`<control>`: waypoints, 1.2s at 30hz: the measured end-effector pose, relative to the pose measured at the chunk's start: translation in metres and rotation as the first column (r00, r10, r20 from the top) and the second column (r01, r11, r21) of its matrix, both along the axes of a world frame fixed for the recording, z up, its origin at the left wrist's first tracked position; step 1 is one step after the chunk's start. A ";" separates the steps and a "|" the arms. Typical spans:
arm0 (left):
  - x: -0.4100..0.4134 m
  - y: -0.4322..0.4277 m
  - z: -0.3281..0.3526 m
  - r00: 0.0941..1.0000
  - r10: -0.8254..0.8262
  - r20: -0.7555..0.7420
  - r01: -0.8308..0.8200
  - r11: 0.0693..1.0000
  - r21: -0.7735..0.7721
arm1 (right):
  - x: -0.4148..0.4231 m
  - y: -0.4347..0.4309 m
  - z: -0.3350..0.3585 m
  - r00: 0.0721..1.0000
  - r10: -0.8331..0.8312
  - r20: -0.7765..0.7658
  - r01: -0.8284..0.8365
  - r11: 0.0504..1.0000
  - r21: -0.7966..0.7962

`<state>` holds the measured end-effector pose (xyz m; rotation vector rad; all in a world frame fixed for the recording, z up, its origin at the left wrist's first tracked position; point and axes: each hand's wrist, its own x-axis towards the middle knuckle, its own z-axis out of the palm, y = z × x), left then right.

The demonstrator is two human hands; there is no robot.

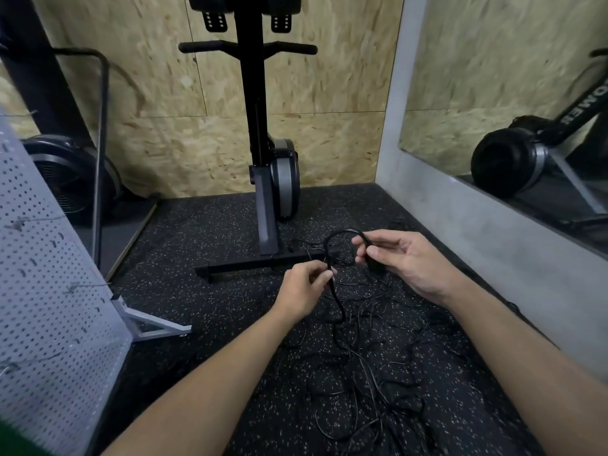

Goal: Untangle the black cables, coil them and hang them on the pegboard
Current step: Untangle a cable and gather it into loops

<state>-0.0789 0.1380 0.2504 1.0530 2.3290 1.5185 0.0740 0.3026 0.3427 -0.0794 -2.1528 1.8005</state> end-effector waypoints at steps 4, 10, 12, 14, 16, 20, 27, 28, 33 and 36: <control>-0.010 -0.008 0.011 0.988 0.081 0.135 -0.092 0.993 0.073 | -0.007 0.003 -0.016 0.974 -0.226 -0.021 0.224 0.945 0.239; -0.020 -0.025 0.054 0.933 -0.003 0.359 -0.108 0.951 0.289 | -0.016 -0.001 -0.030 0.930 -0.367 -0.010 0.341 0.853 0.395; -0.017 -0.029 0.073 0.919 -0.043 0.391 -0.100 0.936 0.338 | -0.020 -0.007 -0.029 0.936 -0.350 -0.025 0.332 0.857 0.394; -0.013 -0.032 0.099 0.919 -0.081 0.386 -0.088 0.912 0.401 | -0.025 -0.012 -0.026 0.938 -0.342 -0.051 0.336 0.865 0.373; -0.011 -0.035 0.129 0.925 -0.115 0.363 -0.074 0.881 0.468 | -0.029 -0.016 -0.019 0.938 -0.338 -0.081 0.345 0.874 0.342; -0.012 -0.034 0.157 0.933 -0.111 0.343 -0.088 0.852 0.516 | -0.031 -0.026 -0.005 0.957 -0.262 -0.122 0.288 0.894 0.344; -0.029 -0.035 0.135 0.853 -0.044 0.521 -0.242 0.849 0.469 | -0.047 -0.041 -0.019 0.983 -0.184 0.028 0.154 0.889 0.432; -0.033 -0.036 0.132 0.846 -0.037 0.531 -0.252 0.850 0.462 | -0.050 -0.044 -0.022 0.983 -0.176 0.047 0.137 0.884 0.446; -0.047 -0.040 0.104 0.835 0.017 0.550 -0.271 0.882 0.384 | -0.063 -0.049 -0.042 0.965 -0.231 0.122 0.135 0.842 0.523; -0.048 -0.041 0.084 0.855 0.060 0.515 -0.265 0.905 0.334 | -0.064 -0.049 -0.051 0.949 -0.259 0.180 0.136 0.852 0.506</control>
